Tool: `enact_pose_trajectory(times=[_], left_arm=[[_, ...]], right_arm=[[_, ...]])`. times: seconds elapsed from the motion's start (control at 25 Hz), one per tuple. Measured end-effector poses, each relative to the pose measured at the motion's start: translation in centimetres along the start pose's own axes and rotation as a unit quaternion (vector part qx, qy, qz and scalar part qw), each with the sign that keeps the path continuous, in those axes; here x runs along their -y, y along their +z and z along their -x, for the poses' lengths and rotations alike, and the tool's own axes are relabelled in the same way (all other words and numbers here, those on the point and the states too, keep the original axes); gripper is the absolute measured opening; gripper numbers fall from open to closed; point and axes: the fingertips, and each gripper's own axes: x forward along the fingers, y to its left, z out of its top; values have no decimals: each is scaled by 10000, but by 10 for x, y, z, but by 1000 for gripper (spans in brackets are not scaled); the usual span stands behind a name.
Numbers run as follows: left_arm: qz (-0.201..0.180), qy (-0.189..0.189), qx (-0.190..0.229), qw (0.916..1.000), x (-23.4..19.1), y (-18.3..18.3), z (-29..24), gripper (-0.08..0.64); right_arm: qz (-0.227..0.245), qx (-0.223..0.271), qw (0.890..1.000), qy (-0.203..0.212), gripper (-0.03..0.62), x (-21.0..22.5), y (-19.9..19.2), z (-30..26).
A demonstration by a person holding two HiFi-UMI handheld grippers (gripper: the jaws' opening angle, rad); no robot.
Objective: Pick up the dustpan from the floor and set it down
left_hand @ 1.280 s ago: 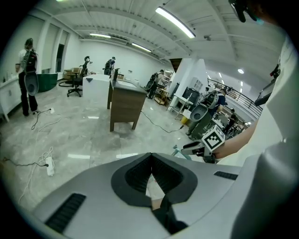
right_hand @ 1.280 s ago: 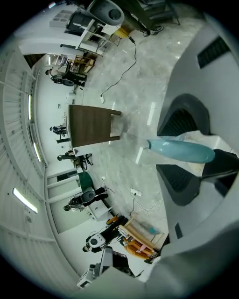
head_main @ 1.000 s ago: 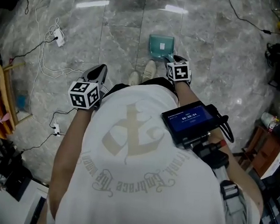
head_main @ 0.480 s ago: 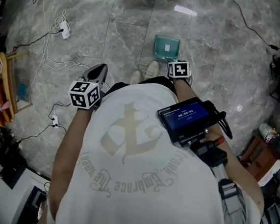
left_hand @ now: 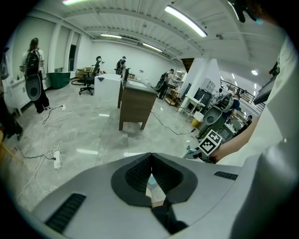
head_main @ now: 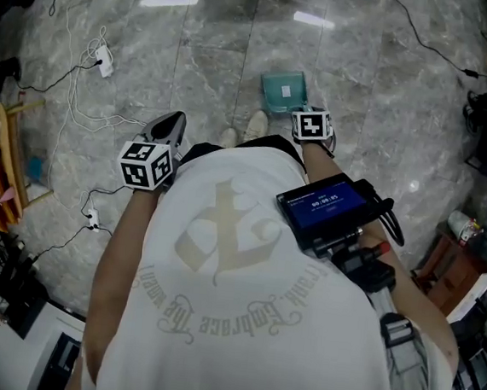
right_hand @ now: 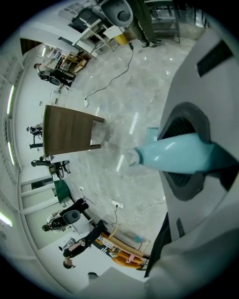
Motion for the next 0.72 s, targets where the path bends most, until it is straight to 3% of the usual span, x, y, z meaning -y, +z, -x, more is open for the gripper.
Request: enact_pose_trajectory(times=[0.44,0.72], left_arm=[[-82,-116,28,9999,-13,12,-15,12],[-152,-79,182,9997,-22,25,-18,12]], right_arm=[[724,213,9969,207,98,-19,18,8],[849,362,9953,283,98,-23,29,12]])
